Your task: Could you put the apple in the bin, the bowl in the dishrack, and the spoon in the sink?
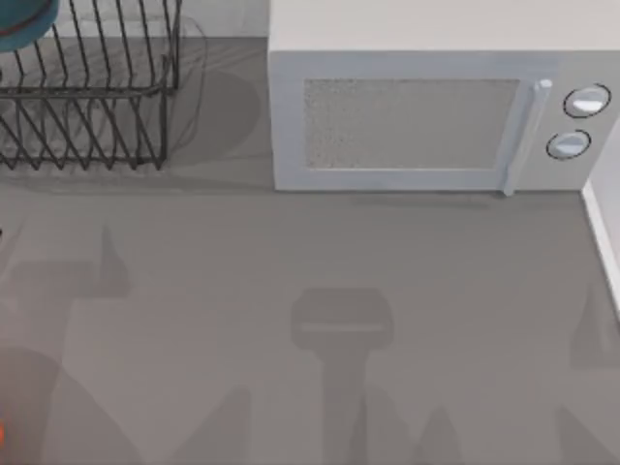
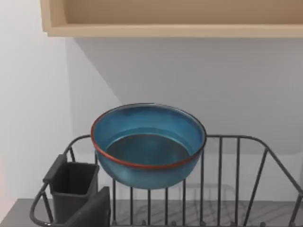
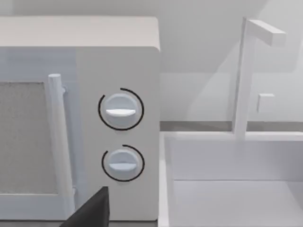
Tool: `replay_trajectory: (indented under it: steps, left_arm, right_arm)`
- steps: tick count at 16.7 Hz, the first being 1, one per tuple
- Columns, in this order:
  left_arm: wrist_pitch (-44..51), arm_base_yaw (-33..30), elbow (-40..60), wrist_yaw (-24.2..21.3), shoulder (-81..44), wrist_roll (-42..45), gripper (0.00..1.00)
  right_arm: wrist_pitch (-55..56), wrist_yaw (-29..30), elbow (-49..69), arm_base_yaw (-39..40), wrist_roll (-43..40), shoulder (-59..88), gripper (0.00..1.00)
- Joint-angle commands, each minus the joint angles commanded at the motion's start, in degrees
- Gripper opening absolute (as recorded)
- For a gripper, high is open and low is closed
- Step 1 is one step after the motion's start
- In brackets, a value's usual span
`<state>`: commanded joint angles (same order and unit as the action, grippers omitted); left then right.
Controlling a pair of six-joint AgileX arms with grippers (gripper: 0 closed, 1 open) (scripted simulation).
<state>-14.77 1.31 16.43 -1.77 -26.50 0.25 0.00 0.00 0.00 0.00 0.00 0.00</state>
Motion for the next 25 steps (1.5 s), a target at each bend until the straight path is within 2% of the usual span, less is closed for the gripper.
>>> replay_trajectory:
  steps: [4, 7, 16, 20, 25]
  left_arm:
    - [9.1, -0.8, -10.1, 1.1, 17.8, -0.2, 1.00]
    - [13.6, -1.2, -15.1, 1.7, 24.8, -0.2, 1.00]
    - [14.8, -1.3, -16.4, 1.8, 26.5, -0.2, 1.00]
    - [14.8, -1.3, -16.4, 1.8, 26.5, -0.2, 1.00]
    - [14.8, -1.3, -16.4, 1.8, 26.5, -0.2, 1.00]
  right_arm:
    - [0.0, 0.0, 0.0, 0.0, 0.0, 0.0, 1.00]
    - [0.0, 0.0, 0.0, 0.0, 0.0, 0.0, 1.00]
    - [-1.3, 0.0, 1.3, -0.5, -1.8, 1.7, 1.00]
    - [-8.6, 0.0, 8.2, -3.1, -12.7, 11.7, 1.00]
    - [-23.5, -0.3, 21.2, -8.0, -39.6, 32.8, 1.00]
